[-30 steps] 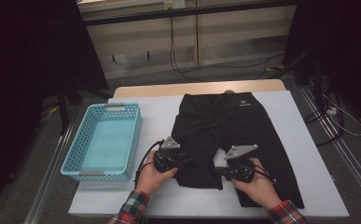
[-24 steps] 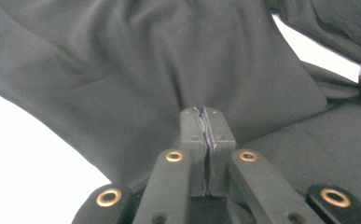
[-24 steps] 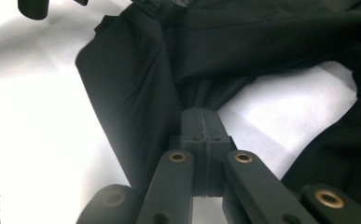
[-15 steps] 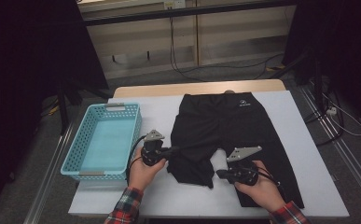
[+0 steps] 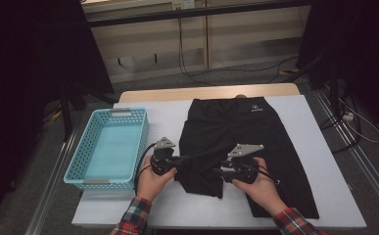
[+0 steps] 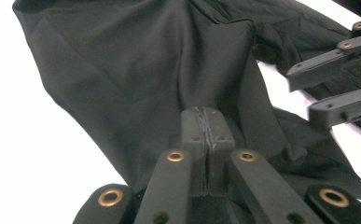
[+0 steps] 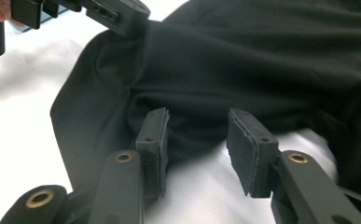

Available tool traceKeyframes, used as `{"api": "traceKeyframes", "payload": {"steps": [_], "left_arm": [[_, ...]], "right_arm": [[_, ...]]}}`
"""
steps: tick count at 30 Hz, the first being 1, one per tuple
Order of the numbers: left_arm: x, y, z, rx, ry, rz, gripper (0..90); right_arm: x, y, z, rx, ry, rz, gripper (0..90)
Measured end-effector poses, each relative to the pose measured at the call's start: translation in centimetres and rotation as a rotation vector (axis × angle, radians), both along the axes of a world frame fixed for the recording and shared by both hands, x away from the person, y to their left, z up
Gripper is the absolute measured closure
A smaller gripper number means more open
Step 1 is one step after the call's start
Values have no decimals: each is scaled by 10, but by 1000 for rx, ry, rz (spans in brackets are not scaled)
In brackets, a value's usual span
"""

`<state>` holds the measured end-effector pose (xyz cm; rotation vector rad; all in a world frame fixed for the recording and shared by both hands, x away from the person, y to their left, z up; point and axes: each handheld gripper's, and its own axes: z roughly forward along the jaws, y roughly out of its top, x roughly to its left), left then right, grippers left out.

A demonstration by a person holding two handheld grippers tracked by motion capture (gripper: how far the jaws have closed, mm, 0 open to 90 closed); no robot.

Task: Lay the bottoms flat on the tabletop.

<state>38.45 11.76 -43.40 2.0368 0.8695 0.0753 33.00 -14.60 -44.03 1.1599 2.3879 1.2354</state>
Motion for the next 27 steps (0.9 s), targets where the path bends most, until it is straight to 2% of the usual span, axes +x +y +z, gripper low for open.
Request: {"api": "traceKeyframes", "payload": {"steps": [6,9,11,13,21,24,27], "left_arm": [[-2,0,0,4,-1,2,892],[-2,1,0,0,-3,8,892],[-2,1,0,-1,-3,12,892],[-1,1,0,0,-1,18,892],[0,-1,-1,5,12,8,892],[0,-1,0,4,9,16,893],[0,-2,1,-2,11,6,893]], "right_arm": [[-2,16,-3,-22,-3,72,589],[-1,20,-4,-65,0,75,616],[-2,20,-8,-91,-1,97,809],[-2,19,-9,-99,-1,103,883],[-22,-5,4,-53,-25,79,882],[-30,-11,6,-83,-6,98,881],[-33,-14,4,-89,4,110,887]]}}
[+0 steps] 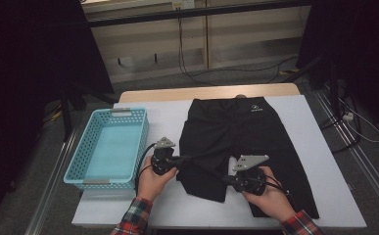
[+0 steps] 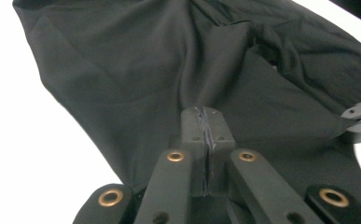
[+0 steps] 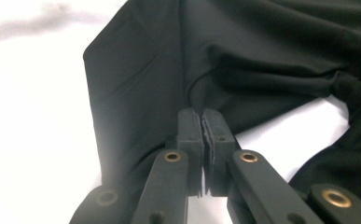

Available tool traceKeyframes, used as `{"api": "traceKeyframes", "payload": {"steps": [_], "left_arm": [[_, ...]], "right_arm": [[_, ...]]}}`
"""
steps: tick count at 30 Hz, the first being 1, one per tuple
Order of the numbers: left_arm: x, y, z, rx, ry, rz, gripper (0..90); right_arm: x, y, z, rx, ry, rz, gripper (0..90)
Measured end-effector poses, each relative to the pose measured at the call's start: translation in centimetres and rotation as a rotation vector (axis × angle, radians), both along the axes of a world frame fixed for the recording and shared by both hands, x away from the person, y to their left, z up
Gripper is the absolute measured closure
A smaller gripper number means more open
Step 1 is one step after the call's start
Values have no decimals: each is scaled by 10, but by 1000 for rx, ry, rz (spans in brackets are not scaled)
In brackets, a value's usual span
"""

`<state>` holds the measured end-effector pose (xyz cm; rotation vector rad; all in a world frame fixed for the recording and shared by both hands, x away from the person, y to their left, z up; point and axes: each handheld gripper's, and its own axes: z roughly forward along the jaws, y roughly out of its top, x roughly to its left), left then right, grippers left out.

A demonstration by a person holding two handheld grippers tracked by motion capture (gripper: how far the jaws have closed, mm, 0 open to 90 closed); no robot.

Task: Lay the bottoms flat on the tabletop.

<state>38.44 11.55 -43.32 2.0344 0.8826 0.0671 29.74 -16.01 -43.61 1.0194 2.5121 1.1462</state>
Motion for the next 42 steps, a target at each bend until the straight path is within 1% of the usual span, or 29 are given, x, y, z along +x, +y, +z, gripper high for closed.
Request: {"api": "traceKeyframes", "payload": {"steps": [2,3,4,6,8,9,11,12,14,15,16,18,20,21,22,23,24,26,27,29,31,34,37,38,40,42], "left_arm": [[-1,-2,1,10,-3,-7,892],[-1,-3,0,15,-5,-5,892],[-1,-3,0,14,-5,-5,892],[-1,-2,0,10,-4,-8,892],[-1,-2,0,7,-3,-11,892],[-1,-2,0,6,-6,-8,892],[-2,-2,0,8,-5,-10,892],[-2,-2,0,10,-5,-10,892],[-2,-3,0,8,-6,-16,891],[-2,-4,0,8,-7,-17,891],[-2,-5,0,7,-7,-16,891],[-2,-6,0,6,-10,-20,891],[-3,-7,-1,4,-6,-23,891],[-2,-7,-2,6,-6,-27,890],[-2,-8,-2,7,-6,-27,890],[-2,-8,-2,6,-6,-25,890],[-2,-8,-3,5,-6,-25,890],[-3,-9,-2,3,-9,-23,889],[-2,-9,-2,5,-11,-25,890],[-3,-9,-1,5,-10,-23,889],[-2,-7,-1,2,-15,-17,889],[-1,-6,-2,1,-13,-10,890],[-1,-8,-4,0,-13,-13,889],[-1,-9,-5,0,-20,-14,889],[-1,-12,-6,9,-23,-20,888],[-1,-15,-7,13,-27,-21,886]], "right_arm": [[1,-1,0,-7,5,-5,877],[1,-1,1,-7,4,-6,849],[2,-2,2,-7,9,-9,797],[3,-5,5,4,-7,-25,773],[5,-7,9,23,-26,-45,716],[7,-9,12,30,-42,-61,716],[11,-10,14,44,-54,-88,703],[14,-9,14,38,-61,-103,703],[21,-4,9,23,-55,-108,689],[25,0,5,18,-44,-113,660],[29,4,1,4,-32,-111,639],[35,13,-8,-11,-25,-100,596],[39,19,-14,-43,-21,-98,588],[40,21,-16,-57,-21,-94,592],[41,23,-18,-55,-28,-96,627],[42,23,-18,-57,-31,-96,698],[43,23,-17,-61,-32,-97,745],[46,23,-18,-57,-41,-100,874],[47,22,-18,-51,-36,-102,892],[48,19,-17,-40,-33,-103,900],[49,12,-12,-16,-41,-128,900],[52,-5,-3,18,-56,-173,900],[54,-17,-1,43,-57,-200,900],[55,-20,-1,44,-61,-199,900],[56,-20,-2,26,-64,-195,899],[55,-18,-4,7,-74,-200,867]]}}
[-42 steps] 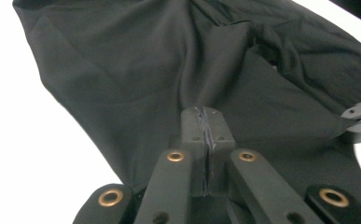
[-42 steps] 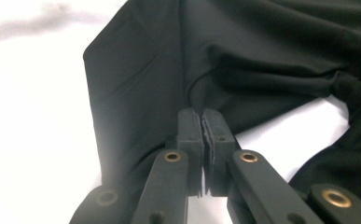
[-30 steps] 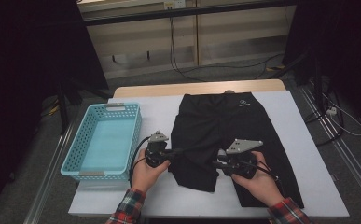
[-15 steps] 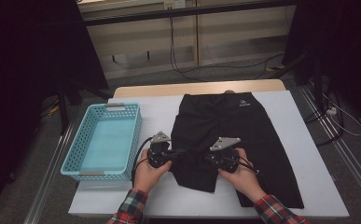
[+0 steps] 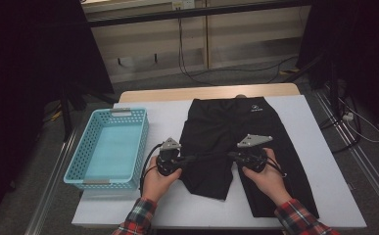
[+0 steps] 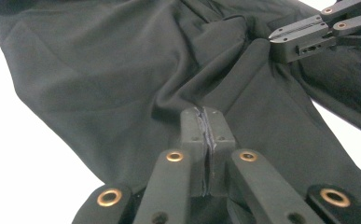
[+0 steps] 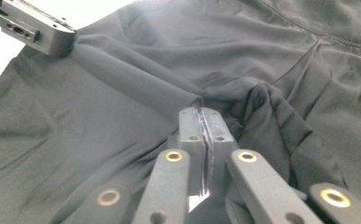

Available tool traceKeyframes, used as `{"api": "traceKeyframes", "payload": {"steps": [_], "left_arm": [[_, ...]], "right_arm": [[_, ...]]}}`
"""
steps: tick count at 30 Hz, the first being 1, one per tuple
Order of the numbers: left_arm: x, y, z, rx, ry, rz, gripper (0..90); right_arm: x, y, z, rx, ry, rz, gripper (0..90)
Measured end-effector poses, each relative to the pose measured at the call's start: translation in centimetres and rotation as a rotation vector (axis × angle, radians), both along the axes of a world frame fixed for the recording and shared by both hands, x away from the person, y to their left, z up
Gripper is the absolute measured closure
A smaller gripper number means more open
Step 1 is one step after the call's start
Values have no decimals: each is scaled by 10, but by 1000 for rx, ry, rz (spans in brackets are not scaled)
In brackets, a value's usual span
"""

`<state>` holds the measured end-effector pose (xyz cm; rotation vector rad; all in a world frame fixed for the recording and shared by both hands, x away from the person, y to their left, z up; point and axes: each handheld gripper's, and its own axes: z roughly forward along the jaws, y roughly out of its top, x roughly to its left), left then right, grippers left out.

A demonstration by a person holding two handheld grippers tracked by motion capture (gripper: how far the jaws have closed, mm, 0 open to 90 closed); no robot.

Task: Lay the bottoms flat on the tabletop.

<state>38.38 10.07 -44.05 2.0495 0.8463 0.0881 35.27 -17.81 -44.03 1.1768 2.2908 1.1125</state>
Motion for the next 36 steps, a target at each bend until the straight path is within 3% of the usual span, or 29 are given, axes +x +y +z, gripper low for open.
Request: {"api": "traceKeyframes", "payload": {"steps": [4,8,13,16,20,25,27,29,31,36], "left_arm": [[1,0,-2,13,-3,-8,882],[1,1,-1,3,-9,-9,879],[1,1,1,-6,-19,-4,878],[0,-2,1,-4,-23,-10,878],[0,-4,1,-5,-28,-16,878],[0,-6,2,-18,-33,-24,876],[0,-6,2,-18,-32,-26,873],[0,-6,2,-18,-33,-27,868],[0,-7,2,-21,-33,-28,866],[0,-5,4,-27,-37,-32,859]], "right_arm": [[-4,3,-1,-20,6,3,799],[-11,1,2,-35,-18,-3,728],[-24,1,12,3,-38,18,698],[-34,10,15,-2,-29,69,670],[-36,23,5,-14,20,107,654],[-29,32,-10,-61,74,119,694],[-27,32,-11,-75,59,128,799],[-24,32,-11,-58,74,127,879],[-23,31,-11,-49,71,120,883],[-24,18,-3,35,82,100,883]]}}
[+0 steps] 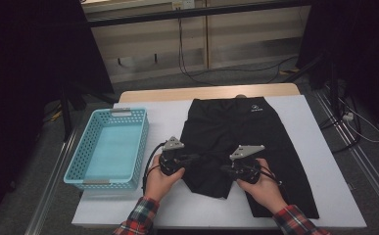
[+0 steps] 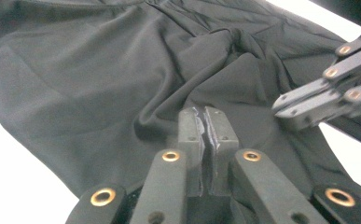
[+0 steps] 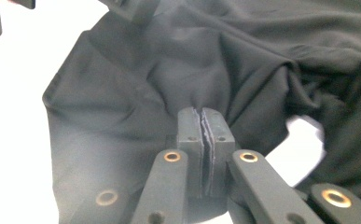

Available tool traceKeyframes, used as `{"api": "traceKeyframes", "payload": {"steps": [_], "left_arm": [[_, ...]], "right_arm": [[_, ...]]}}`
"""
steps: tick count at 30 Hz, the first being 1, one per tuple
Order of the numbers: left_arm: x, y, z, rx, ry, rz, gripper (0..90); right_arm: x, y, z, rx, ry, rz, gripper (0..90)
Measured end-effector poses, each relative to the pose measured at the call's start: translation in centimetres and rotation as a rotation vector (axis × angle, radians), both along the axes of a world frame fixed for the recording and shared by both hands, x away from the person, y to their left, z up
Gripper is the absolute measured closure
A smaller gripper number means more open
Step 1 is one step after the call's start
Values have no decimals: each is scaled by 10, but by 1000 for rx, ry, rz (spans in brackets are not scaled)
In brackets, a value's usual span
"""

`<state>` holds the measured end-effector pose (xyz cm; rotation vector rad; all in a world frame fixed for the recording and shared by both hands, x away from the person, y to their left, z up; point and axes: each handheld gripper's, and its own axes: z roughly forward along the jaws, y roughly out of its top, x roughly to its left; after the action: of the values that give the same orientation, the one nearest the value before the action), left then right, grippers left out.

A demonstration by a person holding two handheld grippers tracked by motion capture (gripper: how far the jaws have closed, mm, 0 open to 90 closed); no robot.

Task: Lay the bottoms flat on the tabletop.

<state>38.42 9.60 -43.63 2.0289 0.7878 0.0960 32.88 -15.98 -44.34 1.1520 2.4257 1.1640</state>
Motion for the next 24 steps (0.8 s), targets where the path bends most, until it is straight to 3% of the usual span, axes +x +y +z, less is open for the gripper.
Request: {"api": "traceKeyframes", "payload": {"steps": [3,5,8,12,16,19,24], "left_arm": [[0,3,0,-2,-7,14,768],[-1,6,2,2,-18,34,579],[-6,13,3,4,21,40,408],[-14,25,4,31,22,43,312],[-14,32,2,41,25,74,224],[-15,33,0,55,13,74,193],[-16,34,1,57,-7,80,158]], "right_arm": [[-2,-15,3,22,-2,-31,880],[-3,-25,1,54,14,-53,880],[-6,-29,-2,43,24,-65,875],[-6,-24,-2,8,-1,-54,842],[-7,-17,3,-30,-57,-50,689],[-7,-11,8,-29,-97,-39,583],[-8,7,11,-19,-113,38,559]]}}
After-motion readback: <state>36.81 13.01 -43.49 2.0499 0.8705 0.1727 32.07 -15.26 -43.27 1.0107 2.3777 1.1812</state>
